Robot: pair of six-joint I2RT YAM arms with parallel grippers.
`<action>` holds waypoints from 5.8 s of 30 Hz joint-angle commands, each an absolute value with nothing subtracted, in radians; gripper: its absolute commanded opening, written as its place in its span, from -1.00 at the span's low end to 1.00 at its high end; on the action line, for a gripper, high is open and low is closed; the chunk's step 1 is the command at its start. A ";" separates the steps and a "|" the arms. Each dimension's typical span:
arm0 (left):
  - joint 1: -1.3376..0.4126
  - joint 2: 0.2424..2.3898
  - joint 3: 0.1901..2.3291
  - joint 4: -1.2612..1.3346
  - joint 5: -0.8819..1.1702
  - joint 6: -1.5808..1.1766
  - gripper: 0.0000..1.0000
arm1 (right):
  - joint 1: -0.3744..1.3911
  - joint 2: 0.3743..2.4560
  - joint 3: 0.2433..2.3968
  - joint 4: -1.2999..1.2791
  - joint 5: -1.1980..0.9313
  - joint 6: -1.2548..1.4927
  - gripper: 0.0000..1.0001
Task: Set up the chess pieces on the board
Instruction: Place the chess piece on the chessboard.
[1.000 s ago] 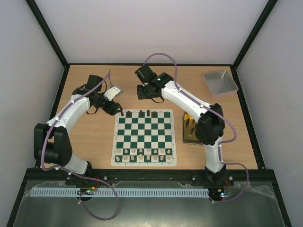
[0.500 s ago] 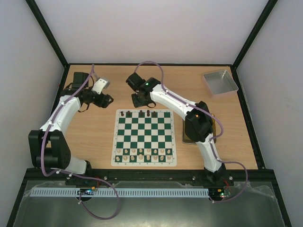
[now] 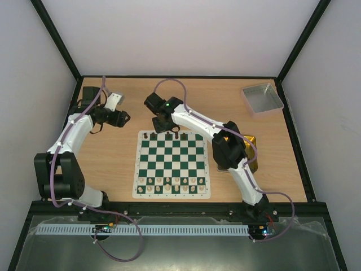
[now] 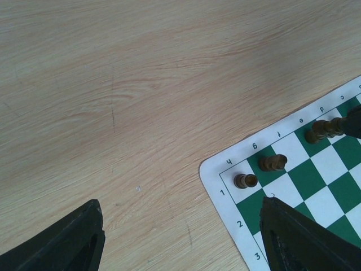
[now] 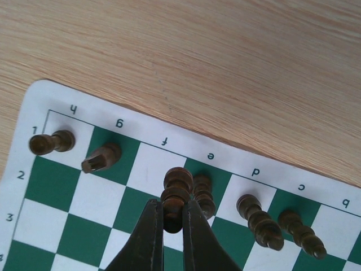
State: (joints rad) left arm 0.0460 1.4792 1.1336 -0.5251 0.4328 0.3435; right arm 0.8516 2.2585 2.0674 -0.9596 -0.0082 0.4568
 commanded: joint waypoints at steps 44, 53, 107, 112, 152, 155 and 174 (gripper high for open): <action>0.060 1.508 1.112 -0.506 0.431 0.336 0.54 | 0.894 2.378 2.135 -0.993 -0.006 0.471 -0.87; 0.060 1.508 1.108 -0.502 0.428 0.337 0.54 | 0.893 2.390 2.147 -0.988 -0.005 0.474 -0.87; 0.060 1.514 1.117 -0.511 0.442 0.333 0.56 | 0.894 2.368 2.124 -1.008 0.018 0.471 -0.82; 0.060 1.514 1.116 -0.511 0.440 0.334 0.56 | 0.893 2.369 2.119 -1.004 0.014 0.474 -0.77; 0.057 1.534 1.113 -0.511 0.451 0.341 0.57 | 0.894 2.340 2.147 -1.000 0.023 0.479 -0.56; 0.056 1.535 1.115 -0.511 0.454 0.341 0.57 | 0.892 2.339 2.152 -1.004 0.026 0.479 -0.56; 0.051 1.539 1.110 -0.514 0.451 0.345 0.58 | 0.892 2.329 2.150 -0.992 0.009 0.488 -0.41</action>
